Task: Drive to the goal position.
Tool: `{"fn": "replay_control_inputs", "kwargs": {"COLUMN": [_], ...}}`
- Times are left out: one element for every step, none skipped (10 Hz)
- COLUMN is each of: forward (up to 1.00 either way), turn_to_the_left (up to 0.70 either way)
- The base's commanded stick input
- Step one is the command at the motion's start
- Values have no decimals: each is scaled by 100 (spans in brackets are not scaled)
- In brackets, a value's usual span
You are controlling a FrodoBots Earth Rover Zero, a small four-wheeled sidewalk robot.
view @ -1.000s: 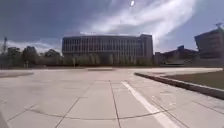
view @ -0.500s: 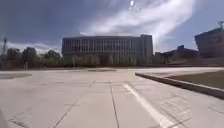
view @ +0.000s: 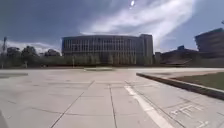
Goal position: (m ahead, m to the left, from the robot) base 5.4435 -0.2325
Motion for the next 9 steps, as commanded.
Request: {"fn": "replay_control_inputs", "kwargs": {"forward": [70, 70, 70, 70, 70, 70, 70, 70, 70], "turn_to_the_left": [0, 0, 0, 0, 0, 0, 0, 0, 0]}}
